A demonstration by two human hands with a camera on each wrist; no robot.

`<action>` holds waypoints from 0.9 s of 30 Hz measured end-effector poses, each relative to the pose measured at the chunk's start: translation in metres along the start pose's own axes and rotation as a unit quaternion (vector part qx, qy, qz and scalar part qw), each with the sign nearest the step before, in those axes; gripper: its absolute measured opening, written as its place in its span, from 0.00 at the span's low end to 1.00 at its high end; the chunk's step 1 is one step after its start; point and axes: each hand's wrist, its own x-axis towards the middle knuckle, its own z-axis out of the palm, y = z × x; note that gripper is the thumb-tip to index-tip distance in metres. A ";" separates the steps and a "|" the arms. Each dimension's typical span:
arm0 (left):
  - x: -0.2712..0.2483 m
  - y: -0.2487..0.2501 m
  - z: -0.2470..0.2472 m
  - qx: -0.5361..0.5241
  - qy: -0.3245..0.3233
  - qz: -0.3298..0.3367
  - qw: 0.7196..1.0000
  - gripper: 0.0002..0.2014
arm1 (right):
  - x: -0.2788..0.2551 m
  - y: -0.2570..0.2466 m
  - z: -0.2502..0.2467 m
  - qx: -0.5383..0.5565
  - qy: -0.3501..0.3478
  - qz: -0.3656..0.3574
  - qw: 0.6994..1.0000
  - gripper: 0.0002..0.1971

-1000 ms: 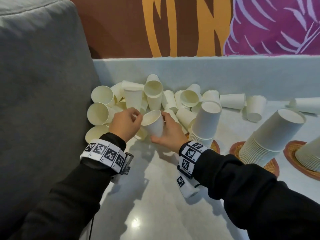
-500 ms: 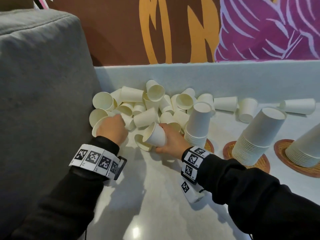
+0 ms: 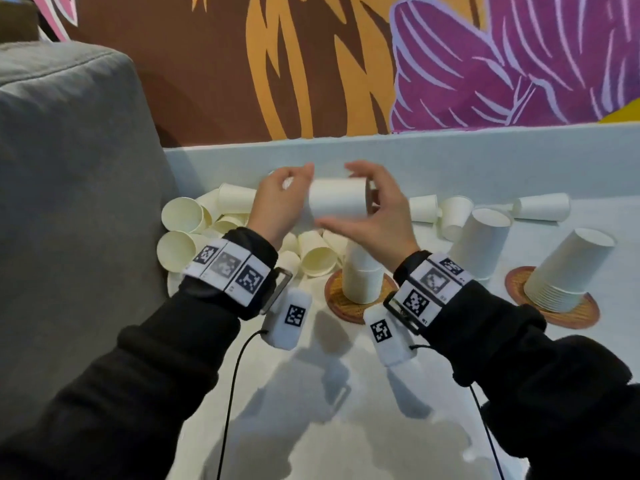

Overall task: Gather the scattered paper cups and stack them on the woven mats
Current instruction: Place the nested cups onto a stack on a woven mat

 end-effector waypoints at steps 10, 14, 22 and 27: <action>0.005 -0.012 0.055 0.068 -0.091 0.014 0.993 0.25 | 0.026 0.001 -0.021 -0.036 0.089 -0.063 0.993 0.25; -0.007 -0.046 0.058 0.165 -0.104 0.010 0.981 0.21 | 0.006 0.035 -0.010 -0.069 -0.001 -0.024 0.997 0.21; -0.006 -0.071 0.038 0.168 -0.175 -0.012 0.970 0.16 | 0.017 0.046 -0.001 -0.113 -0.074 0.096 0.986 0.22; 0.009 -0.094 0.019 0.321 -0.112 -0.058 0.939 0.14 | 0.000 0.059 0.002 -0.098 -0.046 0.106 0.988 0.23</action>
